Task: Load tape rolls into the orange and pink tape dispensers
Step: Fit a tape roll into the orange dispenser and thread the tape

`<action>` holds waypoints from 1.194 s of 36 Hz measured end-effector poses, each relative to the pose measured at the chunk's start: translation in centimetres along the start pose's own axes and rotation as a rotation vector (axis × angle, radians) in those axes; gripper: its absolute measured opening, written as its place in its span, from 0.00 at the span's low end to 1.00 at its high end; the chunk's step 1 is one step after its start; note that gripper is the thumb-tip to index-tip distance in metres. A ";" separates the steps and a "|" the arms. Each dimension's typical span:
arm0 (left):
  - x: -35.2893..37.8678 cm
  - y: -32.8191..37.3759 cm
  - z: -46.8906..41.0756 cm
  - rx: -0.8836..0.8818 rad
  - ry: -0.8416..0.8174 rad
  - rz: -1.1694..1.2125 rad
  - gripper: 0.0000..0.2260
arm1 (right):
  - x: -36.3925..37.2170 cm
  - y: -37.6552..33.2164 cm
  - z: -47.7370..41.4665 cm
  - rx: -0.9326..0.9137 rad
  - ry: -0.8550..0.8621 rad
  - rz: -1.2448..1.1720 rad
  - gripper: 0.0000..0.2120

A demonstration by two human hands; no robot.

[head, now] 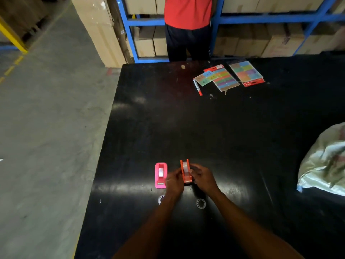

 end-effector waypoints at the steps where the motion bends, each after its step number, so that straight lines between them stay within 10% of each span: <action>1: 0.4 -0.7 -0.3 -0.008 -0.008 -0.007 0.13 | 0.0 0.2 -0.2 0.004 0.018 0.023 0.12; 43: 0.2 0.6 0.5 0.064 -0.283 -0.087 0.18 | -0.6 2.2 0.0 0.108 0.101 0.221 0.16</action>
Point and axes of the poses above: each hand's wrist, its own z-axis away from the middle knuckle, its own x-axis out of the palm, y = z × x, the point moved 6 cm from there along -z, towards the middle knuckle, and after that the axes turned 10 degrees about x, right-handed, at the moved point
